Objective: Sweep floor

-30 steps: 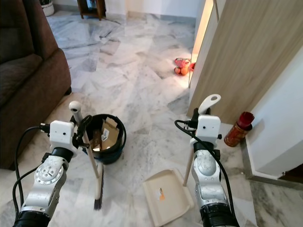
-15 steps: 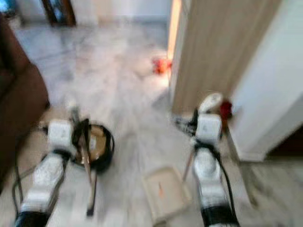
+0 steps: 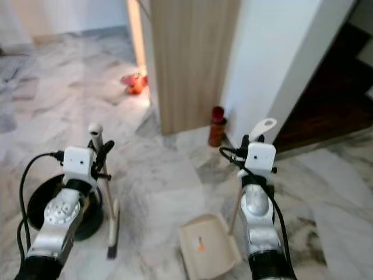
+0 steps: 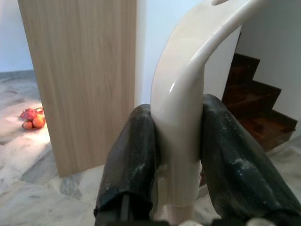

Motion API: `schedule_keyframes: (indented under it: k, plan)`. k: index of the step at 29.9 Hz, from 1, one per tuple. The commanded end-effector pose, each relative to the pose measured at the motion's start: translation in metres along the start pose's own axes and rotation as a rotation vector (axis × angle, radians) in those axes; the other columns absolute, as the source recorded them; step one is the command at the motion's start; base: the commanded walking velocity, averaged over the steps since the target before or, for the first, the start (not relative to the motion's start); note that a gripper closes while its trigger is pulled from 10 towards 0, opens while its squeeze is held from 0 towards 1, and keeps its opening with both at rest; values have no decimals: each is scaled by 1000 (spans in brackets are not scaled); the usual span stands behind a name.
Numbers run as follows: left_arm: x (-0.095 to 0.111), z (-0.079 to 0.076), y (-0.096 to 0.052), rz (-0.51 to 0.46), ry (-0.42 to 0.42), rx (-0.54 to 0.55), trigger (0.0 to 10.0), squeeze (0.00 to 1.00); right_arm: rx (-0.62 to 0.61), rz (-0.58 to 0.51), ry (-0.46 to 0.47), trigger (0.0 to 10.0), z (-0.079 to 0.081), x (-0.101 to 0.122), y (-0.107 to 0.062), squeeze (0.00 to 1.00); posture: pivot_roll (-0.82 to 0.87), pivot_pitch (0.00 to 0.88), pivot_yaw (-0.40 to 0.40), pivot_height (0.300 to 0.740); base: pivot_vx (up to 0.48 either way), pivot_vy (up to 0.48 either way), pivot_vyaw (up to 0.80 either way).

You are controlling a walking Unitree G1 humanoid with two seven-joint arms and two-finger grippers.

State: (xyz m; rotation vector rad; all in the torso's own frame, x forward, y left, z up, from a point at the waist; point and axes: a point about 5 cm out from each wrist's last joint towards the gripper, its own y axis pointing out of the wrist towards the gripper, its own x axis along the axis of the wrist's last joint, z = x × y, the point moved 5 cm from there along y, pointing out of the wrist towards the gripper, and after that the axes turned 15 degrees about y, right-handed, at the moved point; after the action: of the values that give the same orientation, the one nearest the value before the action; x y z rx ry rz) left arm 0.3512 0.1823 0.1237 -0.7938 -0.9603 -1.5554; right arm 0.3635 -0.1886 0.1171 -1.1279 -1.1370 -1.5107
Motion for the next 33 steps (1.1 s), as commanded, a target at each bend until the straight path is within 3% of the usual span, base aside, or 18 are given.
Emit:
schedule_keyframes:
  k: [1,33]
  plan:
    - [5,4,2,-25,20,9,10000,0,7,-51,23,10000,4,13,3,0,-56,43,21,740,0,0,-444]
    - [5,5,10,-27,23,-11,10000,0,-4,-72,31,10000,10,15,4,0,-75,13,65,740,0,0,-14]
